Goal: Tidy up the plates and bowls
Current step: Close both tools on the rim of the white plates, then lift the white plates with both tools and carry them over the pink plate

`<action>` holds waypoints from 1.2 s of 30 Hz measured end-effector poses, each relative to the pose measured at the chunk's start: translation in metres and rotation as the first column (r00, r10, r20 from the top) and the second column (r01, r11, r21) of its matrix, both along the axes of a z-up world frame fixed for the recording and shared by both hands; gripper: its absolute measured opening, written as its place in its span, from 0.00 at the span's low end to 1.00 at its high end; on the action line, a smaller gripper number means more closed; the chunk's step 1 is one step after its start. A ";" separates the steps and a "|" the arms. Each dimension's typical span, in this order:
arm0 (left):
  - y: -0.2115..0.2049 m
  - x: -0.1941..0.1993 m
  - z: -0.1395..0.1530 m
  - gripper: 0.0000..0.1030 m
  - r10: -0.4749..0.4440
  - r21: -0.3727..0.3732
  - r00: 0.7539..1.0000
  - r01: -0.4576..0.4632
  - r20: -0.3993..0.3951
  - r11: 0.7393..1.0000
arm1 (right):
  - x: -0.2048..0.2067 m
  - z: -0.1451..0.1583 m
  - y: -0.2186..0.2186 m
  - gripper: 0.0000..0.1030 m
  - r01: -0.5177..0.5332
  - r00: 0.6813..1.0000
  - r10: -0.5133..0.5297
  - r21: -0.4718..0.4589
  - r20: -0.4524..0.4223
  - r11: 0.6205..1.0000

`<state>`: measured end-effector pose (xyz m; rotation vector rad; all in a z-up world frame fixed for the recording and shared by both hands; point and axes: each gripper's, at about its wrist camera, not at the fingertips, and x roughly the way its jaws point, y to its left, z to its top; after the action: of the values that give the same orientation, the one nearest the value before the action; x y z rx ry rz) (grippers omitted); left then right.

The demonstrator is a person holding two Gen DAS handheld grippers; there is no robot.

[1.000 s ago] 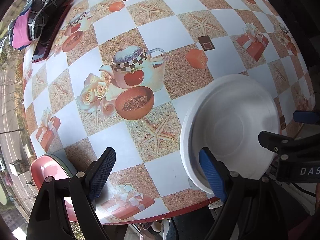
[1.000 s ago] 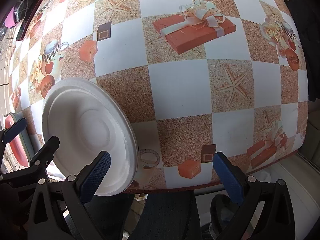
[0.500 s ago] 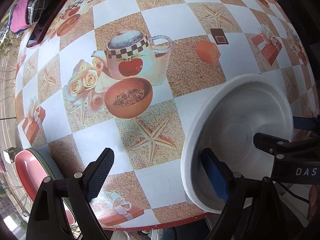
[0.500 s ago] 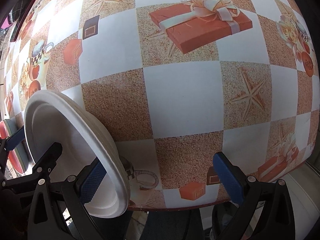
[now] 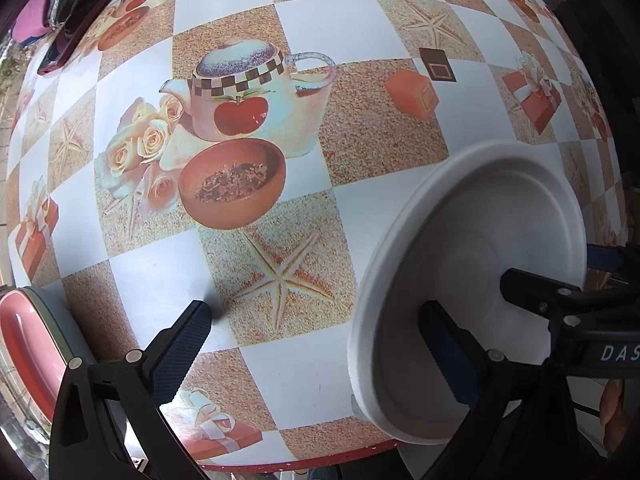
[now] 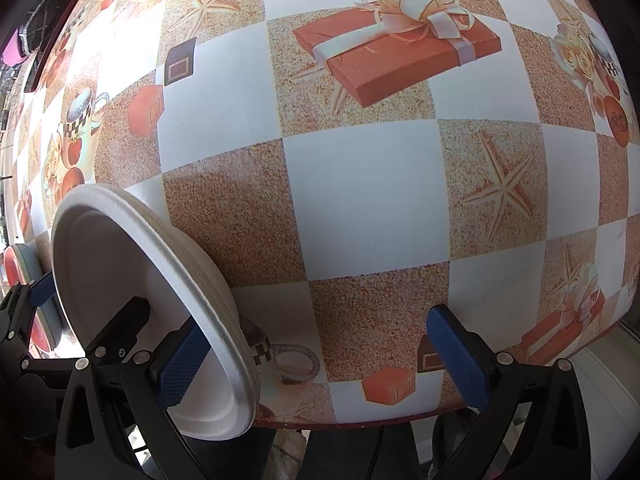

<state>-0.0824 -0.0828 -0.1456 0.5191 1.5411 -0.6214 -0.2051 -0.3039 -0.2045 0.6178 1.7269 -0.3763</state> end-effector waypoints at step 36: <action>-0.015 -0.001 0.013 0.35 -0.095 -0.006 0.991 0.095 -0.091 0.995 | 0.046 0.007 0.010 0.23 -0.100 0.995 0.103 0.162 -0.008 0.982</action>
<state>-0.0832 -0.0977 -0.1325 0.5721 1.6089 -0.7285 -0.1592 -0.2943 -0.1973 0.6417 1.8087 -0.1710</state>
